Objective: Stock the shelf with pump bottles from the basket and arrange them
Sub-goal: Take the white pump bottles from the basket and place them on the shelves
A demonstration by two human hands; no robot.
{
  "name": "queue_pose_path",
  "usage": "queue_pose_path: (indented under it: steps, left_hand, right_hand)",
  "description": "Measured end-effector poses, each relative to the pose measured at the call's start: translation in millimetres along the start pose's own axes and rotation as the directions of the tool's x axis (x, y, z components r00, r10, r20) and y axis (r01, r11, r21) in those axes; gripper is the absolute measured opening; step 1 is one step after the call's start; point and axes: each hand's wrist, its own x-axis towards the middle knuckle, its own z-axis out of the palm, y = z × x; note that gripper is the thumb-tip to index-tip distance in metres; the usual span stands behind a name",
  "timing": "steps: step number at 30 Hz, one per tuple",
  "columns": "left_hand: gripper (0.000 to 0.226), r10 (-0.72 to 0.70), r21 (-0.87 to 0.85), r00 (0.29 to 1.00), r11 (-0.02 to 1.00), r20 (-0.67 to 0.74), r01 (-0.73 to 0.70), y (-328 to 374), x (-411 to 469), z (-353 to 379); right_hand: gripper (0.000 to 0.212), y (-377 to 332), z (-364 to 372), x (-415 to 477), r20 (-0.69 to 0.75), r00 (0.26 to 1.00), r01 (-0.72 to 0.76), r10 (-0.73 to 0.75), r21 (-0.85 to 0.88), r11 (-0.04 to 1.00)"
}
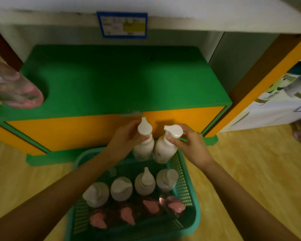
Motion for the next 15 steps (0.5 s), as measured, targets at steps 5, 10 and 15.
queue_pose_path:
  steps: [5, 10, 15]
  left_hand:
    - [0.037, 0.092, -0.064, 0.994, 0.993, -0.061, -0.096, 85.3, -9.9, -27.7]
    - [0.042, 0.198, -0.035, 0.974, 0.979, -0.109, -0.203, 171.2, -28.4, -50.0]
    - [0.033, 0.286, -0.011, 0.942, 0.956, -0.173, -0.292, 242.1, -42.9, -71.9]
  right_hand:
    - [0.046, -84.7, -69.8, 1.2, 0.004, 0.990, 0.140, -0.140, 0.010, 0.990]
    - [0.039, -162.8, -130.3, -3.5, -0.058, 0.953, 0.296, -0.298, -0.048, 0.954]
    - [0.037, -236.7, -182.5, -6.7, -0.069, 0.909, 0.409, -0.410, -0.038, 0.912]
